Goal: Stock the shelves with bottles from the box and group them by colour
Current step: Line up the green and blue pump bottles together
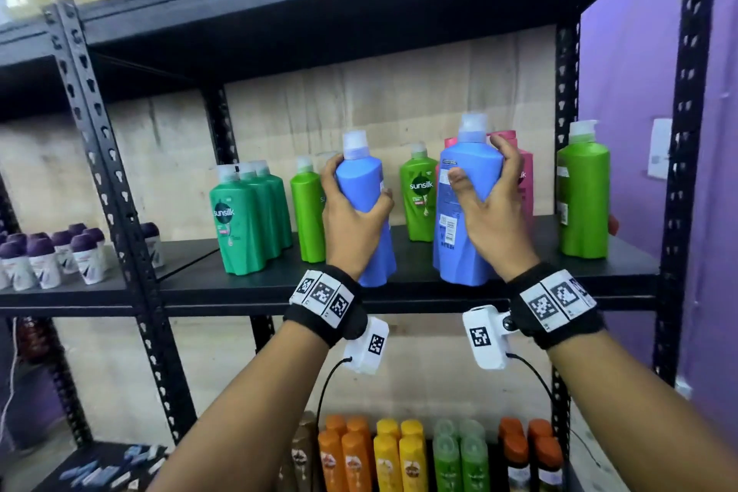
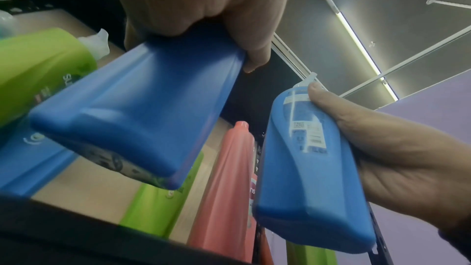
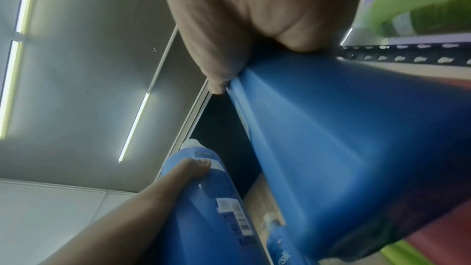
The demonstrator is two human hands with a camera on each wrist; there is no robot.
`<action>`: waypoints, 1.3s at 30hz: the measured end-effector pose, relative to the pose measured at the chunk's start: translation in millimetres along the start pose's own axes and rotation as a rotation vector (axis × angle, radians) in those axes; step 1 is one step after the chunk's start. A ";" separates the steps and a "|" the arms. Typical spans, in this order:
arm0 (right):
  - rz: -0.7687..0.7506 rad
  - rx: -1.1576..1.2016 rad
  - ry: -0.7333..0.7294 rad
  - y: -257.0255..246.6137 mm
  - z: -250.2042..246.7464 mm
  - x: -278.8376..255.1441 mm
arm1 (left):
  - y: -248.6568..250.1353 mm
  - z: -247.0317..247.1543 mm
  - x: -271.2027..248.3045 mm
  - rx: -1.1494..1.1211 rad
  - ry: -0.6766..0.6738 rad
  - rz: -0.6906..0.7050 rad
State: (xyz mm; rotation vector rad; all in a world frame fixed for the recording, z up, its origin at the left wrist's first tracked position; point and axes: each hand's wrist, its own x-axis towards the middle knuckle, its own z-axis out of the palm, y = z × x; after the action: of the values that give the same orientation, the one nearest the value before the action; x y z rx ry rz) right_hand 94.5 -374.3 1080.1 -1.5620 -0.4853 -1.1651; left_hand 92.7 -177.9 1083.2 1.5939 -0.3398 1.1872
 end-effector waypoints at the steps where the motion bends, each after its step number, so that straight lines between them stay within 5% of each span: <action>1: 0.002 0.014 -0.019 -4.1 5.9 -1.8 | 1.6 -6.2 1.4 0.008 0.008 0.014; 26: 0.055 0.065 -0.278 -8.7 145.0 -20.3 | -58.7 -100.9 37.2 0.152 0.060 -0.140; 39: 0.112 -0.290 -0.454 15.6 176.5 9.1 | -91.4 -112.3 64.5 0.253 -0.033 -0.129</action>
State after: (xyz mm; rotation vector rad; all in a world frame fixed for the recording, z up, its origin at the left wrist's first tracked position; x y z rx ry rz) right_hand 185.6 -222.4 1089.9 -2.0942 -0.5304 -0.8167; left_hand 130.8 -24.1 1076.4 1.8261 -0.1077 1.1393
